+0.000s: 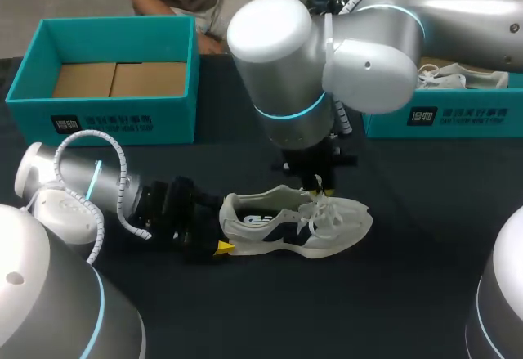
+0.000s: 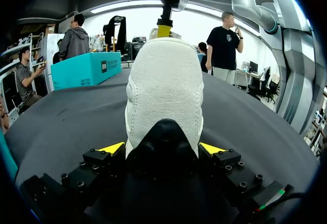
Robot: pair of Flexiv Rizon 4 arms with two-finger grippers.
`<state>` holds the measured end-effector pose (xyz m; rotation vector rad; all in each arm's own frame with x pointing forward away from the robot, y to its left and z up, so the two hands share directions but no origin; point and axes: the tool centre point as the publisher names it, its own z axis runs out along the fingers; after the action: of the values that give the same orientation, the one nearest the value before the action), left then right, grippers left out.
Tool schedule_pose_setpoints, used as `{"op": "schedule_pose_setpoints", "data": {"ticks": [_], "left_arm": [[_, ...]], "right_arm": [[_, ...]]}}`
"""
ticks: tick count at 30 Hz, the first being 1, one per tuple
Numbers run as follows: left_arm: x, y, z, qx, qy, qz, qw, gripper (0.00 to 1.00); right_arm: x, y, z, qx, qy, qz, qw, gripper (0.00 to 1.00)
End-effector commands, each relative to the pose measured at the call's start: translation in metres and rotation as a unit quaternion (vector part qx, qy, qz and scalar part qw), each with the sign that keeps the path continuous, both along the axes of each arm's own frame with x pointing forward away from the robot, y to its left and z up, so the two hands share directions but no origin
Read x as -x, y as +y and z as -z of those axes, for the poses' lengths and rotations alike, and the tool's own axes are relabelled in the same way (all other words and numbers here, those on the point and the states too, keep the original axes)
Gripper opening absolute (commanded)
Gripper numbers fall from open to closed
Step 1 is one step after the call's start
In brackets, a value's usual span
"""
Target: Take the shoe out of the shoebox, open the shoe tongue, remove and reinsert the insole, then place the shoe into the shoebox
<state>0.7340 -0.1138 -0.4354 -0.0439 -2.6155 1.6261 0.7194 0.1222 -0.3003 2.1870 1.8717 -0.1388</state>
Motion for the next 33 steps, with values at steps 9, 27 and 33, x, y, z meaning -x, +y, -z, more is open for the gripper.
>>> {"op": "schedule_pose_setpoints", "data": {"ticks": [9, 27, 33], "left_arm": [[0.001, -0.002, 0.005, -0.001, 0.000, 0.001, 1.000, 0.00], [0.001, -0.002, 0.005, -0.001, 0.000, 0.001, 1.000, 0.00], [0.001, -0.002, 0.005, -0.001, 0.000, 0.001, 1.000, 0.00]], "right_arm": [[0.012, 0.024, -0.008, 0.008, -0.016, 0.001, 1.000, 0.31], [0.025, -0.032, -0.002, -0.016, -0.018, 0.072, 0.997, 0.00], [0.025, -0.043, 0.004, -0.025, -0.012, 0.085, 0.996, 0.00]]}}
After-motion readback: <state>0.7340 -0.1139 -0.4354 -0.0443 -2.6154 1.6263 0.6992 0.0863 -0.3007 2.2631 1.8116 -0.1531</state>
